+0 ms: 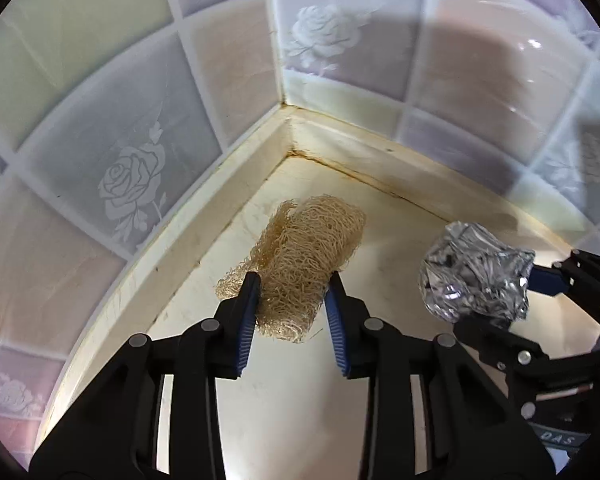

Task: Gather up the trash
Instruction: 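Lift the foil ball and loofah and carry them down over the floor bin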

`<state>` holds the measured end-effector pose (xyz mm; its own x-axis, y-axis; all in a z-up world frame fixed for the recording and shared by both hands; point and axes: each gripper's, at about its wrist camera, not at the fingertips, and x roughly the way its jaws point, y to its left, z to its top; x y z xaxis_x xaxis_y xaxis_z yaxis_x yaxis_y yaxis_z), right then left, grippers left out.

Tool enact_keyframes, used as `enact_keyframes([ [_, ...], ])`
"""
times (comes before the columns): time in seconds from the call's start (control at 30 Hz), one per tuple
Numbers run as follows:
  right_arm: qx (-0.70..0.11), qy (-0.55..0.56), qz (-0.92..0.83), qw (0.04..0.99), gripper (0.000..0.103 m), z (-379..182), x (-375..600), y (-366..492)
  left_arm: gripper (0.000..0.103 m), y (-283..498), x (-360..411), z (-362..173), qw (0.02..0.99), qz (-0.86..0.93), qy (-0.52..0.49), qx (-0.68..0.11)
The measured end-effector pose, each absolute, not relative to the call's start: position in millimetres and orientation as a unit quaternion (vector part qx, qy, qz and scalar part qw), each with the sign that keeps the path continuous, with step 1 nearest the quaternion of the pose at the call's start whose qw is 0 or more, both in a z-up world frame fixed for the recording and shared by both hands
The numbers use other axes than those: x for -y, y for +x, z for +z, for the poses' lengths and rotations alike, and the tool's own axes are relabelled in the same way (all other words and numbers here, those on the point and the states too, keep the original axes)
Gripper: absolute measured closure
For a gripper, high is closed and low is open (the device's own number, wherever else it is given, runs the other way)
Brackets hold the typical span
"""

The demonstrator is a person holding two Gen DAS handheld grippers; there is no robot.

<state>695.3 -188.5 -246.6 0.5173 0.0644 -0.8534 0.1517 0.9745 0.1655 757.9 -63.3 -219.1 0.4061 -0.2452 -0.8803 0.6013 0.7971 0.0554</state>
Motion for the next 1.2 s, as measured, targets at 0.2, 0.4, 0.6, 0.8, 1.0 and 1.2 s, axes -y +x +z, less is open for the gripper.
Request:
enact_keyframes([
  [0.2, -0.47, 0.117, -0.021, 0.875, 0.045, -214.5, 188.2, 663.8, 0.074, 722.5, 64.3, -191.2, 0.813, -0.264, 0.175, -0.489],
  [0.4, -0.446, 0.123, -0.011, 0.887, 0.045, -177.1, 187.9, 621.0, 0.074, 686.7, 64.5, -138.9, 0.819, -0.268, 0.159, -0.481],
  [0.6, -0.426, 0.125, -0.002, 0.896, 0.045, -138.3, 190.5, 560.9, 0.074, 635.3, 64.6, -95.4, 0.83, -0.271, 0.152, -0.463],
  [0.8, -0.411, 0.117, 0.008, 0.904, 0.045, -107.6, 187.1, 503.4, 0.074, 575.3, 58.7, -49.0, 0.839, -0.276, 0.144, -0.446],
  [1.0, -0.395, 0.109, 0.022, 0.912, 0.045, -83.4, 183.6, 447.0, 0.074, 506.2, 48.9, -13.5, 0.845, -0.266, 0.14, -0.441],
  [1.2, -0.389, 0.101, 0.043, 0.915, 0.045, -71.2, 179.6, 379.8, 0.074, 444.9, 35.6, 1.1, 0.856, -0.244, 0.126, -0.438],
])
